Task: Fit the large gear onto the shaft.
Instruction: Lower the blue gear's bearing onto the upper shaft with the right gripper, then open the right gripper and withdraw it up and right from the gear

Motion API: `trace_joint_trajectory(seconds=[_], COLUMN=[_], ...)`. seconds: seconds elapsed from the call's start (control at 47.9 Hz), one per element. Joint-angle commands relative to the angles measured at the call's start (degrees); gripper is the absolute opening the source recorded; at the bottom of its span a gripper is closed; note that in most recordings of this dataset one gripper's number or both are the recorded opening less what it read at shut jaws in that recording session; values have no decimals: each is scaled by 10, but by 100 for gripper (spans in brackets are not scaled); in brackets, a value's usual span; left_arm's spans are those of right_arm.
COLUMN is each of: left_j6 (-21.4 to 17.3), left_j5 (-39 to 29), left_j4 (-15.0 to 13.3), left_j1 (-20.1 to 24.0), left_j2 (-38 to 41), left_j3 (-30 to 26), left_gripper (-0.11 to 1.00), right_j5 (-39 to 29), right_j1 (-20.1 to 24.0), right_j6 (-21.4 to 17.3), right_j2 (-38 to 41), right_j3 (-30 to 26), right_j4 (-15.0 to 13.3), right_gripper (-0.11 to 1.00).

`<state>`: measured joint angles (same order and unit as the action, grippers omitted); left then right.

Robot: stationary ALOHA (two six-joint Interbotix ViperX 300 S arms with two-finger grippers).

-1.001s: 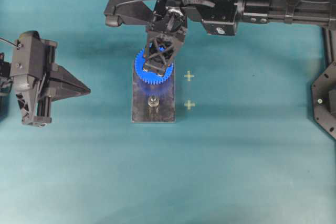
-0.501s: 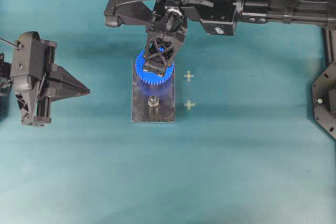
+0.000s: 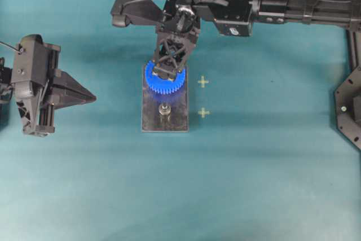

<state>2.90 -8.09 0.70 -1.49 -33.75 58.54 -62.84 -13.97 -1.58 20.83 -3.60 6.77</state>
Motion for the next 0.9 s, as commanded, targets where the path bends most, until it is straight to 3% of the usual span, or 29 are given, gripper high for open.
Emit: trace_joint_trajectory(seconds=[0.0,0.229,0.584,0.876], left_j6=[1,1,1,1], left_j5=[3,3,3,3], left_j4=[1,1,1,2], left_j1=[0,-1,-1,-1], left_j2=[-3,-4,-7,-11], left_j3=[-7,-7,-5,-4], left_gripper=[0,0,0,0], right_j5=[-2,-25,-23,-12], right_j1=[-1,8,50,43], right_j6=[-4,0,-5,-15], right_j2=[-14,-15,-8,-19], right_j3=[-18,-32,1,6], right_j4=[3,4,18,15], right_gripper=[68,68,68,68])
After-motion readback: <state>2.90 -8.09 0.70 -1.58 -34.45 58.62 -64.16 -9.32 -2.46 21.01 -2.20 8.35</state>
